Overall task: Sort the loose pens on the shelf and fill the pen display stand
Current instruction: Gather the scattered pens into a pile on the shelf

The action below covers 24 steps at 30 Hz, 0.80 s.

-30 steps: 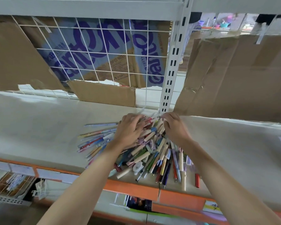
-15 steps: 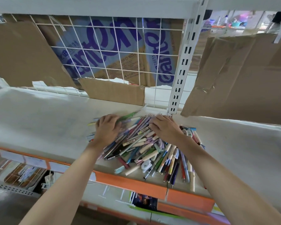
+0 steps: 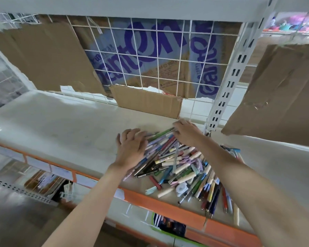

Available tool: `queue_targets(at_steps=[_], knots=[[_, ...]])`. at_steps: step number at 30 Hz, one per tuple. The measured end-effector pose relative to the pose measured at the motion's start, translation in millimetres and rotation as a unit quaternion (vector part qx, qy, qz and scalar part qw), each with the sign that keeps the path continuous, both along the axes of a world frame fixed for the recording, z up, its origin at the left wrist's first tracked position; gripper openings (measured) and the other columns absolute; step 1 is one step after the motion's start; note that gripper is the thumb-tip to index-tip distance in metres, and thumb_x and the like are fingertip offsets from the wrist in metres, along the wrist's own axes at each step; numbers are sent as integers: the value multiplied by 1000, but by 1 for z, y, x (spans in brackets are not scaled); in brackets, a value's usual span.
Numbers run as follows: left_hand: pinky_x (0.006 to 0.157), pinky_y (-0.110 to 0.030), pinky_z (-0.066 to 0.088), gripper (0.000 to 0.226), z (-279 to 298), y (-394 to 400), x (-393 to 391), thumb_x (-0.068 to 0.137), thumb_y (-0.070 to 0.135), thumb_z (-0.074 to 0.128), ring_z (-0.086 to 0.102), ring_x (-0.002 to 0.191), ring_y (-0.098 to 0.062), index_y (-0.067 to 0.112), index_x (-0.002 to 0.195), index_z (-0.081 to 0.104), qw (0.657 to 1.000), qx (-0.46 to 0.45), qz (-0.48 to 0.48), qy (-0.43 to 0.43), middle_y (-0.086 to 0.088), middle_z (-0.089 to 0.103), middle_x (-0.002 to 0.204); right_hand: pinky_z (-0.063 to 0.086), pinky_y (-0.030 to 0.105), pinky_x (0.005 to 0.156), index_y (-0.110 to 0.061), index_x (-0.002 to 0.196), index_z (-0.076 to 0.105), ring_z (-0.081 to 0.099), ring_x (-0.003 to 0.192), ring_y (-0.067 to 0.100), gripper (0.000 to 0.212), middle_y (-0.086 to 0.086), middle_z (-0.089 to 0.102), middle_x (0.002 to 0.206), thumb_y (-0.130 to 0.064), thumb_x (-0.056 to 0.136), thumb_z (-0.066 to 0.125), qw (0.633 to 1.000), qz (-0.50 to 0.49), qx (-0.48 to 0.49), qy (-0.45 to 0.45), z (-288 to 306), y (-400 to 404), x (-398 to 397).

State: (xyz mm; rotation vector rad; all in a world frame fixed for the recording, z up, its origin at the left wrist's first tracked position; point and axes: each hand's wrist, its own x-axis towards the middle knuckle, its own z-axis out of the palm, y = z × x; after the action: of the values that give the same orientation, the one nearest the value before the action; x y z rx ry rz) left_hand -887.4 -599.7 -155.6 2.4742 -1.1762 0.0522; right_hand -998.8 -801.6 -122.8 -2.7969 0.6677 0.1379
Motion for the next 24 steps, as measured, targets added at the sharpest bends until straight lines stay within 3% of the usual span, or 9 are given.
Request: queue_targets(at_steps=[3,7,10,14,17,21,24], knots=[[111,-47,8,36,-3,14,16,97,45,32,20,135,-20,39,130,45,997,31,50,51,7,37,141,28,38,106,-15,136,41,36,131,23,40,6,42,142,-27,98,34,999,-8,7,-33,-1,4,-3],[109,-35,19,52,2,11,-9,92,45,19,32,131,-19,29,131,50,997,-19,28,63,4,47,137,37,35,96,-17,127,49,48,118,20,33,2,53,129,-26,100,34,996,7,48,-81,-2,12,-10],[106,-30,20,44,5,2,-32,99,36,28,36,129,-19,20,136,47,993,-59,8,100,0,46,137,35,34,99,-15,121,56,47,117,20,30,1,54,125,-25,100,36,994,16,6,-112,-3,15,-16],[107,-37,30,40,15,7,-35,98,27,41,41,127,-23,18,137,46,982,-99,-33,158,-7,47,136,35,38,101,-14,115,62,47,117,21,26,2,55,121,-20,97,44,982,26,-1,-186,3,25,-30],[110,-40,26,50,15,27,-33,92,40,38,35,132,-26,18,135,50,987,-77,-12,138,-9,42,142,39,41,101,-16,112,67,49,116,22,29,3,57,121,-7,88,52,971,78,15,-224,7,43,-55],[113,-36,17,45,8,34,-52,97,36,38,22,138,-25,20,138,43,987,-81,-8,141,-5,34,146,34,45,102,-24,108,70,46,121,24,30,2,53,130,-20,84,53,974,117,17,-193,2,70,-80],[115,-35,8,45,7,22,-66,99,31,36,13,141,-24,19,143,32,990,-64,6,124,-6,24,150,24,42,110,-32,128,57,31,131,18,36,-4,38,143,-36,93,50,988,75,-20,-133,0,74,-73]])
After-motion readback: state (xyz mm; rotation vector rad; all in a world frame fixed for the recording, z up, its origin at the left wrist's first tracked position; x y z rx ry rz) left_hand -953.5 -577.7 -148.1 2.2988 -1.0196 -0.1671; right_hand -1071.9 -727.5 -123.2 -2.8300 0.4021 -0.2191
